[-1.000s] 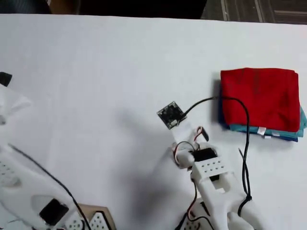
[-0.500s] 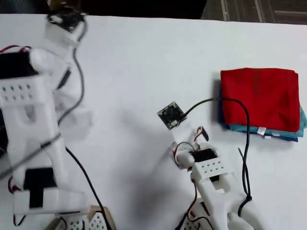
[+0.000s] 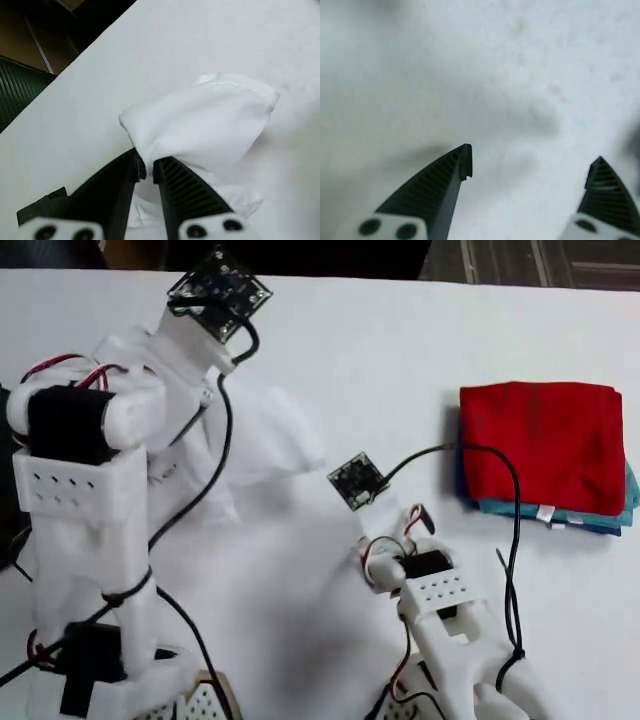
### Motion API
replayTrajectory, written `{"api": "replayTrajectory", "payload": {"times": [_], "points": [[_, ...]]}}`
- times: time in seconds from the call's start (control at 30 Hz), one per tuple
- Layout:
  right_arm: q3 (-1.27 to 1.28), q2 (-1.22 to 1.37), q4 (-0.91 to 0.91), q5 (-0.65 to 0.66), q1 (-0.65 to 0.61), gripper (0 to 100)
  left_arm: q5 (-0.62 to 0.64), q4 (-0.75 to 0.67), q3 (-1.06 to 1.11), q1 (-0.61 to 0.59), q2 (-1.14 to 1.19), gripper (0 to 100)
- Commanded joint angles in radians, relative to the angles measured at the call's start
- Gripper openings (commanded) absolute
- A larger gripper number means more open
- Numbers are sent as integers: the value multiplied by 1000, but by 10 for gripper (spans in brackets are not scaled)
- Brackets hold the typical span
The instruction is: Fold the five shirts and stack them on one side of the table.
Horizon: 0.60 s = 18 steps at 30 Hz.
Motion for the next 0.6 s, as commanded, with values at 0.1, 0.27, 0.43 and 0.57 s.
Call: {"api": "replayTrajectory", "payload": {"times": [0.1,0.27,0.43,0.57], "points": [[-11,-7,13,2,7,355,-2,26,88,-69,52,25],[-71,-7,64,-2,-16,355,-3,21,363,-104,83,25],[-233,4,200,-6,-96,355,-23,-54,682,-104,94,25],[-322,4,266,-3,-185,355,-69,-132,846,-157,94,25]]}}
